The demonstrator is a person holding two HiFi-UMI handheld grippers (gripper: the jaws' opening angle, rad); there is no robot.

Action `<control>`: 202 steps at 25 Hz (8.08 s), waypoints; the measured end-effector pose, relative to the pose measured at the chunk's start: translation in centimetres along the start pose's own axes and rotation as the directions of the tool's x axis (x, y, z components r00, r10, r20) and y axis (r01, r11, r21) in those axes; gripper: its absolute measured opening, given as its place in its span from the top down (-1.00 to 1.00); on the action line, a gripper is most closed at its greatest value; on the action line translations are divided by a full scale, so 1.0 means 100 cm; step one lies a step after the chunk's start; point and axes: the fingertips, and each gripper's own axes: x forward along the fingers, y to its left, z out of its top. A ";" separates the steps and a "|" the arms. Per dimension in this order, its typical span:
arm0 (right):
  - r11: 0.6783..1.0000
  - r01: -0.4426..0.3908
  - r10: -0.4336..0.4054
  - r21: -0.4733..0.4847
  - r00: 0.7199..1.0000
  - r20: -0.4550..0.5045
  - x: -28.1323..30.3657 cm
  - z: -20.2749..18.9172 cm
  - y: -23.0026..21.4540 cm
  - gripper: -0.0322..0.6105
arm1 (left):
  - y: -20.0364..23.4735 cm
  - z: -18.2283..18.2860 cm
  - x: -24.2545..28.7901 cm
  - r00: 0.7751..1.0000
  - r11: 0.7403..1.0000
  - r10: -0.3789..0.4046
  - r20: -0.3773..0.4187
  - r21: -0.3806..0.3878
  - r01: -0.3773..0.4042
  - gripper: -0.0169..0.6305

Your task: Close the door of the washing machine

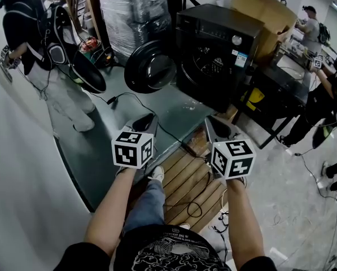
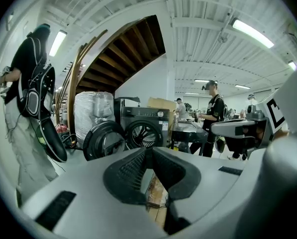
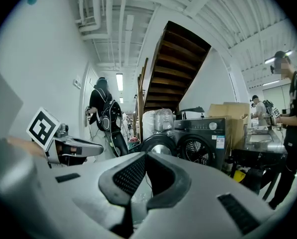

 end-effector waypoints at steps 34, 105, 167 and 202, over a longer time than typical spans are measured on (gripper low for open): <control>0.999 0.025 -0.024 0.024 0.999 -0.035 0.169 0.019 -0.070 0.83 | 0.092 0.038 0.167 0.997 0.997 -0.077 -0.032 -0.001 0.077 0.55; 0.991 0.087 -0.066 0.097 0.978 -0.198 0.457 0.095 -0.170 0.83 | 0.295 0.135 0.461 0.917 0.934 -0.269 -0.296 0.152 0.323 0.34; 0.974 0.060 0.007 0.217 0.956 -0.295 0.492 0.028 -0.156 0.83 | 0.320 0.078 0.525 0.797 0.909 -0.317 -0.514 0.077 0.410 0.31; 0.939 0.260 -0.175 0.224 0.924 -0.339 0.410 -0.006 -0.197 0.82 | 0.187 0.079 0.539 0.861 0.939 -0.320 -0.394 -0.249 0.235 0.30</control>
